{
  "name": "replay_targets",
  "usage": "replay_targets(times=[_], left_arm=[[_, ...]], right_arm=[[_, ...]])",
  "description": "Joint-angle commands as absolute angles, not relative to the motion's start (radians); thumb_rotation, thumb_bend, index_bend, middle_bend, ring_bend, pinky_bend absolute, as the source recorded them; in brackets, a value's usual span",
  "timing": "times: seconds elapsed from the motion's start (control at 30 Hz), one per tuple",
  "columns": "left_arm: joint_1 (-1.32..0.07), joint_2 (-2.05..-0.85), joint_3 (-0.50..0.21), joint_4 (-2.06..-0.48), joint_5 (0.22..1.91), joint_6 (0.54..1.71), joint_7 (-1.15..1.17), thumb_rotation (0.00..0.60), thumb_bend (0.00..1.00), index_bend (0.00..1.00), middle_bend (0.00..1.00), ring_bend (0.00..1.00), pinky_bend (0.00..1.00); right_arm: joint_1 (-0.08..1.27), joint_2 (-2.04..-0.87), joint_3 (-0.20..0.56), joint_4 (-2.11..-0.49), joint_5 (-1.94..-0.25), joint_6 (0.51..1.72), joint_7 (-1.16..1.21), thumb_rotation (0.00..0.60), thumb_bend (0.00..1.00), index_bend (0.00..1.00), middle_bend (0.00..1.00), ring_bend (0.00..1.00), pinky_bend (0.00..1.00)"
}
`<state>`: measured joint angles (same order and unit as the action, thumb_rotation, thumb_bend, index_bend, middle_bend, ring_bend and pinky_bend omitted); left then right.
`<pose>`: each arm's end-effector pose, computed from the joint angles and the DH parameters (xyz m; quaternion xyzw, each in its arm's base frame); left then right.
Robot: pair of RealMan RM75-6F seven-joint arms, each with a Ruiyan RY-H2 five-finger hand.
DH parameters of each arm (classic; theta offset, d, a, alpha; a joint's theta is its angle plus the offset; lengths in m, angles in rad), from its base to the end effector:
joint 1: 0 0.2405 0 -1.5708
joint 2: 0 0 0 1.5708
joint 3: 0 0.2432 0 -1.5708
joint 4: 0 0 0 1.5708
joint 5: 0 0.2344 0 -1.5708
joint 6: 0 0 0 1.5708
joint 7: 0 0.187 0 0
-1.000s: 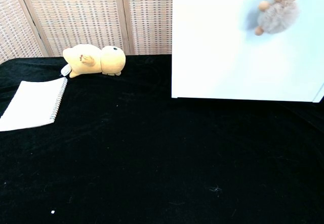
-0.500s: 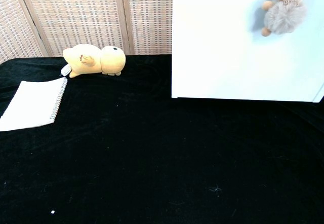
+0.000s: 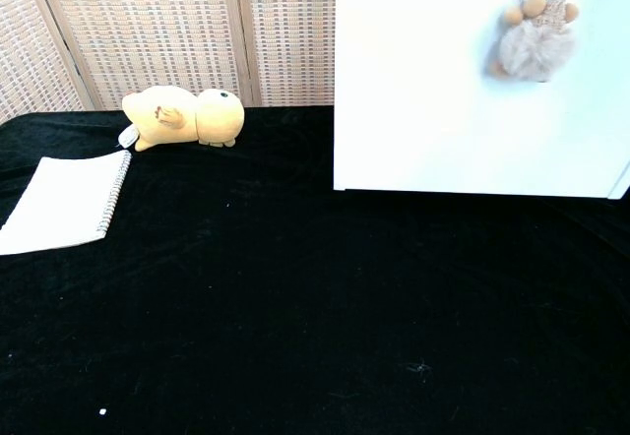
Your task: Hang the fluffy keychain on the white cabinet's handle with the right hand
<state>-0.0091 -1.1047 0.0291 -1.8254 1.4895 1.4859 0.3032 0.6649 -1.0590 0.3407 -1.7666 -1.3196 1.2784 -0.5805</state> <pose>-0.2853 0.1811 0.1036 -0.6190 -0.4034 -0.3089 0.5990 -0.0809 -0.3949 0.1645 0.6709 -0.0809 0.4337 0.5961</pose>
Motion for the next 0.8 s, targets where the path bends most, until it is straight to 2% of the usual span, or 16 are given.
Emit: replay_targets(times=[0.03, 0.37, 0.47, 0.6, 0.7, 0.8], left_arm=[[-0.010, -1.104, 0.029, -1.825, 1.489, 1.485, 0.302, 0.600, 0.00, 0.00, 0.00, 0.00, 0.00], [-0.011, -1.108, 0.032, -1.825, 1.492, 1.482, 0.308, 0.600, 0.00, 0.00, 0.00, 0.00, 0.00], [-0.011, -1.106, 0.032, -1.826, 1.493, 1.482, 0.305, 0.600, 0.00, 0.00, 0.00, 0.00, 0.00], [-0.011, -1.100, 0.029, -1.827, 1.487, 1.482, 0.291, 0.600, 0.00, 0.00, 0.00, 0.00, 0.00], [-0.013, -1.098, 0.025, -1.825, 1.475, 1.475, 0.286, 0.600, 0.00, 0.00, 0.00, 0.00, 0.00], [-0.014, -1.096, 0.029, -1.824, 1.485, 1.476, 0.286, 0.600, 0.00, 0.00, 0.00, 0.00, 0.00]], right_arm=[[0.664, -1.064, 0.342, -1.769, -1.320, 1.290, -0.590, 0.600, 0.18, 0.75, 0.94, 0.92, 1.00], [0.635, -1.019, 0.357, -1.815, -1.350, 1.340, -0.525, 0.600, 0.18, 0.76, 0.94, 0.92, 1.00], [0.593, -0.992, 0.337, -1.839, -1.395, 1.380, -0.459, 0.600, 0.18, 0.76, 0.94, 0.92, 1.00], [0.483, -0.965, 0.270, -1.844, -1.489, 1.485, -0.324, 0.600, 0.18, 0.75, 0.90, 0.89, 1.00], [0.416, -0.963, 0.218, -1.804, -1.552, 1.549, -0.249, 0.600, 0.18, 0.68, 0.83, 0.84, 1.00], [0.330, -0.963, 0.151, -1.765, -1.578, 1.601, -0.180, 0.600, 0.16, 0.53, 0.68, 0.68, 0.95]])
